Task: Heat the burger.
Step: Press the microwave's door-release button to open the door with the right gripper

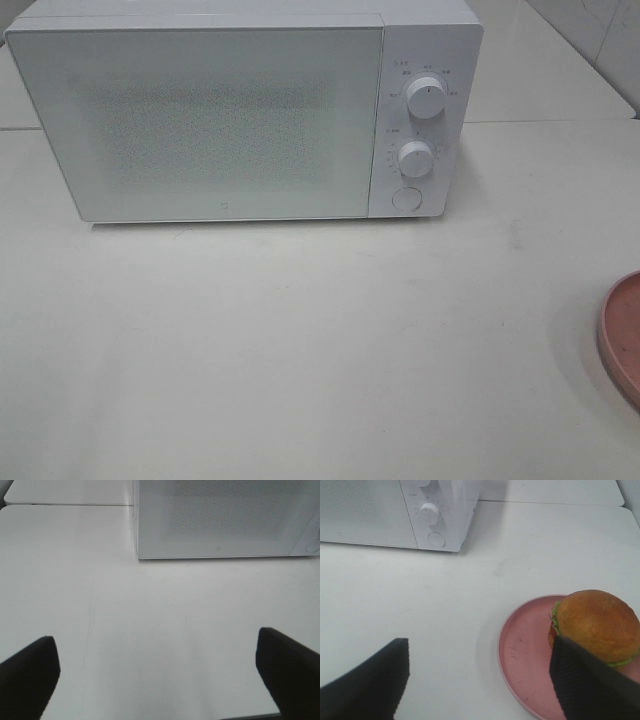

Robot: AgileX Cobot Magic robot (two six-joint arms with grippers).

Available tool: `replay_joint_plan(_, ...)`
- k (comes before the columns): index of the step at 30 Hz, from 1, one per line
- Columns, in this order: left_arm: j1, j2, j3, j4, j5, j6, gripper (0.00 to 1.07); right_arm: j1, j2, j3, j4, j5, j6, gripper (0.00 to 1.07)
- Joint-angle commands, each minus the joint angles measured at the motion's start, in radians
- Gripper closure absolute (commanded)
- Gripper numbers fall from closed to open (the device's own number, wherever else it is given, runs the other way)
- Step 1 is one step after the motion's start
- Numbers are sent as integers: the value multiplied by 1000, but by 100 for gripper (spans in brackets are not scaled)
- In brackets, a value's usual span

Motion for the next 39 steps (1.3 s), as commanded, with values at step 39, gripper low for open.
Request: replay_joint_plan(39,-1,-16,0,-5,-6,0,7,-3,508,-27,-1,-528,9,32)
